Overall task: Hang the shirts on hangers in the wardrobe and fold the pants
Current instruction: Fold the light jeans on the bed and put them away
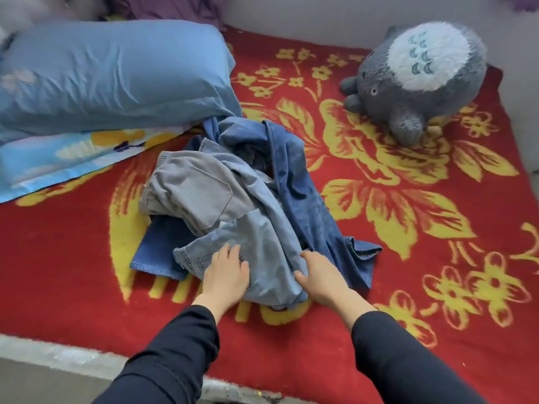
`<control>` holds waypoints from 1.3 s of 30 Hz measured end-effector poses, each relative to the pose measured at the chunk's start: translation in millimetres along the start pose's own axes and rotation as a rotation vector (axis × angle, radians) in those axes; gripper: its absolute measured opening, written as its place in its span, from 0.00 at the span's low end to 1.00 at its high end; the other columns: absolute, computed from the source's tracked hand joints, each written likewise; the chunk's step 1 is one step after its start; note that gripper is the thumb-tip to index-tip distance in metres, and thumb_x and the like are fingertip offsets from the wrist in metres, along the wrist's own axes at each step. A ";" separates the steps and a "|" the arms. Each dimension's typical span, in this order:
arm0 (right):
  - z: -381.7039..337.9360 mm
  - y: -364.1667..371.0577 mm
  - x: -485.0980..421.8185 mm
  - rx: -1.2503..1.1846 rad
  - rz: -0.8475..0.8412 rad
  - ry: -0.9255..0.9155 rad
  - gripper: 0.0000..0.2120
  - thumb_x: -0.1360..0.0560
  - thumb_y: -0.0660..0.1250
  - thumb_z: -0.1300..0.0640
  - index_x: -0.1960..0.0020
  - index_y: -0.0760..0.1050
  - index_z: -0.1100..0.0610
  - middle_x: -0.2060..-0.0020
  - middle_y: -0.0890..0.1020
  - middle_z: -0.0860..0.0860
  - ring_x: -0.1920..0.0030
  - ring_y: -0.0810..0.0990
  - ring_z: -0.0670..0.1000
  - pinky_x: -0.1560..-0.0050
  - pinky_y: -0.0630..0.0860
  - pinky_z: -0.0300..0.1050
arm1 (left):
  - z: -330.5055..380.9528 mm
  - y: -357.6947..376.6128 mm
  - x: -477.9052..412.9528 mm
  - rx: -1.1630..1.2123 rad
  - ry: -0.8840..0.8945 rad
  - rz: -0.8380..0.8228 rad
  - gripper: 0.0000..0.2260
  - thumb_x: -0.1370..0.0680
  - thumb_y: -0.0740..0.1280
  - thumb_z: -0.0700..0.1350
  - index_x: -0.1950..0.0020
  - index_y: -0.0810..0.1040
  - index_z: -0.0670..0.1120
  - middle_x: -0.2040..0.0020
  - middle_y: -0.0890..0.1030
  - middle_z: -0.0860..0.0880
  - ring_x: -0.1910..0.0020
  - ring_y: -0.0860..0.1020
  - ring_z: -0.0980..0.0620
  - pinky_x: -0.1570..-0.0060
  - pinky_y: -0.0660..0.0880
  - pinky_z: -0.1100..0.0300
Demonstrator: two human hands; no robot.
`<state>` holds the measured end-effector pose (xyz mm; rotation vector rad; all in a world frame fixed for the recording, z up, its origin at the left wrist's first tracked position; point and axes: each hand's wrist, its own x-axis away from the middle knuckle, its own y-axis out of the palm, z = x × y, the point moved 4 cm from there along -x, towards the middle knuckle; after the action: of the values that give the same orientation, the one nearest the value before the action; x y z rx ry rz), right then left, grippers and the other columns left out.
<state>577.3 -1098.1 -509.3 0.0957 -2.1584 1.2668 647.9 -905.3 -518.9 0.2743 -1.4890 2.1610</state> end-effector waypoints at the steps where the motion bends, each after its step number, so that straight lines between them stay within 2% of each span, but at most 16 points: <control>1: -0.3 6.7 -11.8 0.015 -0.012 -0.011 0.21 0.23 0.61 0.50 0.33 0.67 0.59 0.36 0.72 0.55 0.35 0.70 0.56 0.38 0.69 0.52 | -4.0 1.2 -11.4 -0.008 -0.008 0.028 0.24 0.18 0.56 0.50 0.24 0.59 0.44 0.24 0.59 0.45 0.26 0.58 0.45 0.31 0.60 0.50; 5: -4.1 32.4 -51.0 0.091 -0.006 -0.038 0.25 0.24 0.62 0.46 0.31 0.64 0.56 0.34 0.69 0.53 0.33 0.66 0.55 0.37 0.68 0.51 | -16.0 4.3 -59.7 -0.015 0.034 0.115 0.30 0.19 0.58 0.50 0.21 0.50 0.43 0.21 0.53 0.47 0.23 0.51 0.49 0.26 0.54 0.52; 8: -1.3 58.5 -65.6 0.178 -0.023 0.004 0.28 0.25 0.63 0.42 0.31 0.64 0.54 0.26 0.57 0.51 0.26 0.55 0.56 0.32 0.62 0.54 | -24.8 15.4 -88.5 -0.061 0.047 0.023 0.34 0.20 0.60 0.53 0.21 0.47 0.46 0.22 0.57 0.45 0.23 0.51 0.48 0.26 0.54 0.50; 11: 4.6 83.0 -63.2 0.277 -0.018 -0.006 0.17 0.22 0.60 0.44 0.39 0.74 0.51 0.23 0.48 0.49 0.24 0.49 0.56 0.33 0.59 0.55 | -33.4 33.8 -90.2 -0.132 0.046 -0.165 0.24 0.20 0.59 0.55 0.26 0.63 0.50 0.36 0.77 0.44 0.32 0.69 0.43 0.31 0.60 0.47; 13: 8.1 91.4 -55.0 0.276 -0.032 -0.037 0.13 0.21 0.58 0.46 0.43 0.77 0.49 0.22 0.49 0.48 0.24 0.49 0.54 0.34 0.59 0.52 | -37.9 40.9 -74.7 -0.036 0.036 -0.211 0.13 0.20 0.60 0.54 0.42 0.75 0.47 0.48 0.81 0.45 0.42 0.74 0.42 0.36 0.65 0.48; 15: 10.5 84.5 -49.2 0.156 -0.061 -0.010 0.12 0.21 0.58 0.47 0.46 0.78 0.49 0.23 0.53 0.47 0.25 0.51 0.53 0.34 0.59 0.51 | -36.7 33.6 -60.4 0.092 0.034 -0.220 0.13 0.20 0.62 0.52 0.53 0.77 0.44 0.55 0.81 0.46 0.50 0.77 0.44 0.47 0.71 0.51; 17: 7.7 59.0 -43.4 0.000 -0.065 0.039 0.10 0.21 0.60 0.48 0.52 0.78 0.51 0.28 0.64 0.47 0.28 0.59 0.53 0.38 0.62 0.52 | -25.6 7.6 -52.2 0.173 0.057 -0.194 0.14 0.21 0.64 0.51 0.61 0.76 0.42 0.64 0.78 0.48 0.59 0.75 0.48 0.59 0.68 0.54; 19: -0.2 17.7 -35.8 -0.206 0.013 0.032 0.13 0.23 0.63 0.53 0.66 0.71 0.54 0.48 0.76 0.50 0.42 0.72 0.53 0.50 0.66 0.50 | -5.5 -31.8 -47.0 0.217 0.100 -0.148 0.17 0.22 0.65 0.51 0.66 0.71 0.43 0.69 0.70 0.49 0.66 0.69 0.50 0.64 0.62 0.54; 21: -9.2 -33.7 -21.6 -0.427 0.115 -0.009 0.17 0.24 0.64 0.59 0.69 0.62 0.56 0.66 0.69 0.51 0.59 0.71 0.52 0.59 0.63 0.47 | 21.4 -79.1 -39.5 0.280 0.172 -0.101 0.18 0.22 0.66 0.51 0.64 0.73 0.40 0.69 0.69 0.48 0.67 0.67 0.52 0.65 0.61 0.56; 24: -20.9 -118.2 10.7 -0.601 0.246 -0.029 0.12 0.23 0.63 0.63 0.65 0.66 0.60 0.68 0.65 0.55 0.67 0.64 0.49 0.68 0.61 0.41 | 70.5 -155.6 -17.8 0.396 0.332 -0.019 0.19 0.22 0.66 0.51 0.62 0.74 0.35 0.69 0.67 0.48 0.69 0.65 0.53 0.66 0.62 0.56; 27: -31.9 -188.7 48.6 -0.827 0.323 -0.053 0.08 0.21 0.60 0.64 0.59 0.71 0.62 0.65 0.69 0.57 0.65 0.68 0.51 0.64 0.68 0.44 | 128.5 -224.9 13.6 0.487 0.514 0.022 0.19 0.22 0.67 0.49 0.63 0.73 0.33 0.70 0.65 0.48 0.71 0.63 0.53 0.68 0.60 0.58; 30: -40.1 -249.1 90.2 -0.963 0.443 -0.084 0.09 0.21 0.59 0.64 0.60 0.72 0.61 0.69 0.73 0.55 0.70 0.74 0.48 0.70 0.73 0.41 | 181.8 -279.4 41.2 0.510 0.654 0.073 0.17 0.22 0.68 0.49 0.58 0.78 0.33 0.68 0.72 0.48 0.68 0.68 0.54 0.65 0.66 0.59; 33: -36.4 -298.9 130.4 -1.019 0.608 -0.122 0.13 0.22 0.59 0.64 0.65 0.70 0.58 0.74 0.70 0.52 0.76 0.72 0.47 0.77 0.71 0.38 | 221.0 -314.2 64.5 0.572 0.724 0.124 0.09 0.24 0.70 0.49 0.56 0.85 0.45 0.65 0.79 0.54 0.65 0.74 0.59 0.60 0.73 0.59; 35: -27.9 -325.2 152.6 -1.075 0.706 -0.143 0.14 0.23 0.60 0.63 0.67 0.69 0.57 0.74 0.69 0.53 0.76 0.69 0.49 0.78 0.68 0.39 | 244.4 -327.1 81.0 0.622 0.744 0.141 0.06 0.25 0.71 0.50 0.59 0.85 0.51 0.68 0.80 0.59 0.68 0.74 0.64 0.63 0.72 0.65; 37: -13.2 -351.7 172.4 -1.218 0.831 -0.142 0.14 0.24 0.61 0.62 0.69 0.70 0.56 0.77 0.70 0.52 0.79 0.69 0.48 0.80 0.64 0.36 | 269.2 -332.1 95.5 0.648 0.769 0.142 0.07 0.25 0.71 0.53 0.60 0.85 0.52 0.67 0.80 0.58 0.68 0.74 0.62 0.63 0.72 0.65; 39: 9.1 -377.1 191.4 -1.329 0.973 -0.127 0.13 0.25 0.62 0.61 0.69 0.71 0.55 0.79 0.72 0.48 0.79 0.70 0.46 0.79 0.65 0.35 | 294.8 -327.2 106.9 0.660 0.768 0.110 0.08 0.25 0.70 0.54 0.57 0.85 0.52 0.63 0.83 0.52 0.66 0.76 0.58 0.60 0.75 0.59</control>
<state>555.5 -1261.3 -119.7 -1.5535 -2.7770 -0.0798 688.5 -1054.0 -92.7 -0.3999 -0.3643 2.3771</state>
